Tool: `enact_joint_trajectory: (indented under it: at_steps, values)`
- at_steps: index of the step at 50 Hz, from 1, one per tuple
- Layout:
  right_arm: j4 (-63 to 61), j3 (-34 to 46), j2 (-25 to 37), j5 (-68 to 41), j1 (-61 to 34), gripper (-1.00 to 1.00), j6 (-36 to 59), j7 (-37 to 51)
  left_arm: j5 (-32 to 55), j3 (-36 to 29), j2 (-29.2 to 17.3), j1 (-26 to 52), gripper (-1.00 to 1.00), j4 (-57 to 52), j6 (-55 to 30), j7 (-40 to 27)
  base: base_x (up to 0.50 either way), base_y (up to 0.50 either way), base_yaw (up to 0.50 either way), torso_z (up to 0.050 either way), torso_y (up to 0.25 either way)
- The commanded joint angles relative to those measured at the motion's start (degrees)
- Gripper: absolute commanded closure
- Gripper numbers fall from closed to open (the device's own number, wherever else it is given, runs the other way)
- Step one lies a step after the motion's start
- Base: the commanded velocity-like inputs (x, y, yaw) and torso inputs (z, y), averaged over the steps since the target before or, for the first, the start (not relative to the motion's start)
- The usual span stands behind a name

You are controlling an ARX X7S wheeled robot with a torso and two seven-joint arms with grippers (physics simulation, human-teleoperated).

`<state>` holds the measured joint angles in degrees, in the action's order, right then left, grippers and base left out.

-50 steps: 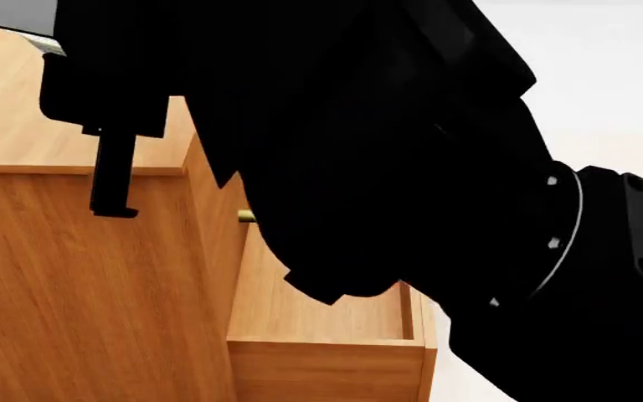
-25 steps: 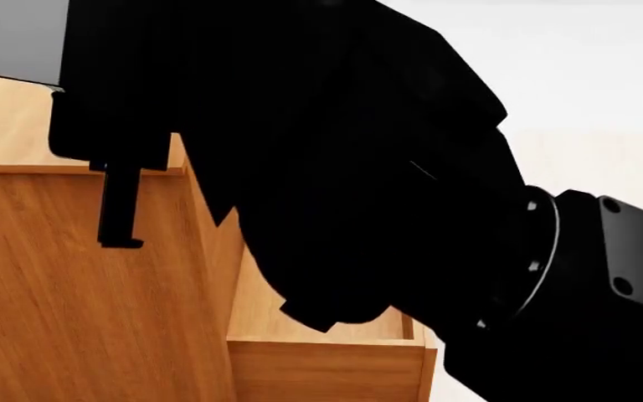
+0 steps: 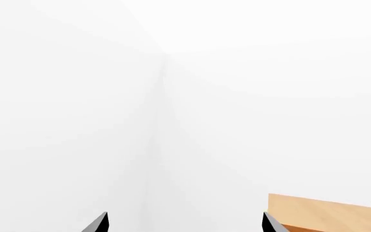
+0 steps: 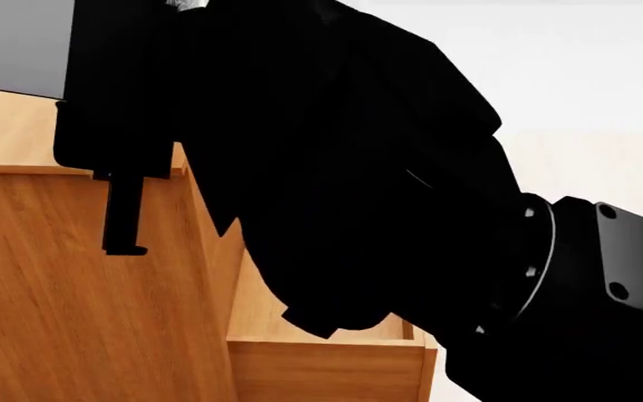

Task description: Put the bowl on top of the cabinet.

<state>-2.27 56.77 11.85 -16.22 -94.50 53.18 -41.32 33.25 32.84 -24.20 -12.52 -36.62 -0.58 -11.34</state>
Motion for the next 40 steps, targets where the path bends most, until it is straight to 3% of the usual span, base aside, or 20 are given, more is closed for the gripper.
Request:
enact_joint_trajectory:
  at_steps: [1,3,4,13,29,40]
  values:
    - [0.1,-1.3,-1.0,2.4,0.1,1.0,-2.1,-0.6,-0.9,1.2,1.0,-0.1,-1.0,-0.1,-0.4,1.5,0.0,0.0,0.0,0.0,0.0]
    - [0.1,-1.1,-0.9,2.7,0.4,1.0,-2.5,-0.2,-0.8,1.2,1.0,-0.2,-1.0,-0.1,-0.4,1.5,0.0,0.0,0.0,0.0,0.0]
    - [0.0,-0.9,-0.9,2.7,0.4,-1.0,-2.5,-0.2,-0.7,1.2,1.0,-0.2,-1.0,-0.1,-0.4,1.5,0.0,0.0,0.0,0.0,0.0]
    - [-2.3,-2.7,-0.3,1.9,0.8,-1.0,-2.8,0.6,-0.7,1.2,0.9,-0.3,-1.0,0.0,-0.2,1.6,0.0,0.0,0.0,0.0,0.0]
    - [-16.7,-13.2,5.7,-4.4,5.7,-1.0,0.2,3.4,-1.0,0.7,0.9,-0.3,-1.0,-0.1,0.0,1.6,0.0,0.0,0.0,0.0,0.0]
    - [-34.4,-26.1,10.9,-12.5,13.1,-1.0,6.3,8.3,-1.2,0.2,0.8,-0.2,-1.0,-0.1,-0.1,1.4,0.0,0.0,0.0,0.0,0.0]
